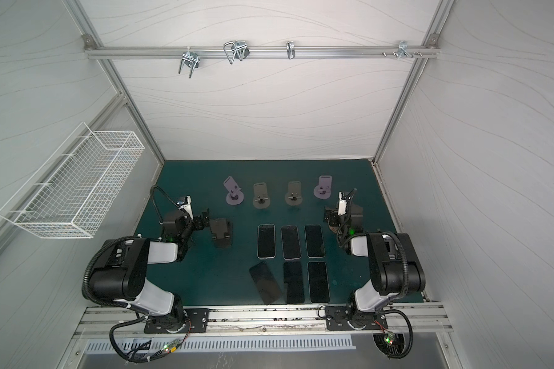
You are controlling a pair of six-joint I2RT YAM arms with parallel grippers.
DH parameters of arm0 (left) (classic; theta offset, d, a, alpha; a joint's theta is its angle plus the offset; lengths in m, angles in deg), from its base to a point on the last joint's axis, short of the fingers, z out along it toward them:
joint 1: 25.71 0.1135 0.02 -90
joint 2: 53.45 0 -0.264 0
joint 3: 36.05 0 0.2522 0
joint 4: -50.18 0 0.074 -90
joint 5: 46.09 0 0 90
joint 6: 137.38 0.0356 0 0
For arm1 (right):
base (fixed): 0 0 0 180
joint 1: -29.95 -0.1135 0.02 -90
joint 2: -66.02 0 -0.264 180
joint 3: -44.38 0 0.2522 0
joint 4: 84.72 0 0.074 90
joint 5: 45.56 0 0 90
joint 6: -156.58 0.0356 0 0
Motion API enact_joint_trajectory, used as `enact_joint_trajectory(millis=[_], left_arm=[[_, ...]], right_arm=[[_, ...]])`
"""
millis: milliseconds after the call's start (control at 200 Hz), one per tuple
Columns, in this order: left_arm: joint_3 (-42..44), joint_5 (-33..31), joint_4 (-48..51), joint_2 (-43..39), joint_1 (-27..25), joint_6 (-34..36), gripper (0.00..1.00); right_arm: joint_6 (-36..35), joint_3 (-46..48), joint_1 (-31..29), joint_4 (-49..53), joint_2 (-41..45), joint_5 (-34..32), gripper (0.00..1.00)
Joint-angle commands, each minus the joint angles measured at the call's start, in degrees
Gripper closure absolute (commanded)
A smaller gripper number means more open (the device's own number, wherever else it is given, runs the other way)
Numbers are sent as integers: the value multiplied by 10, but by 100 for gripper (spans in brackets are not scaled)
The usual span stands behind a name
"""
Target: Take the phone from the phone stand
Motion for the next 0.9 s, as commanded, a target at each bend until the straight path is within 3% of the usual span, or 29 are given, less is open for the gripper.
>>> enact_joint_trajectory(millis=[0, 895], left_arm=[[-19, -10, -16, 3, -3, 8, 0], [-19, -20, -16, 3, -10, 12, 0]], right_arm=[[-15, -7, -3, 4, -8, -5, 1], [-16, -6, -3, -1, -10, -3, 1]])
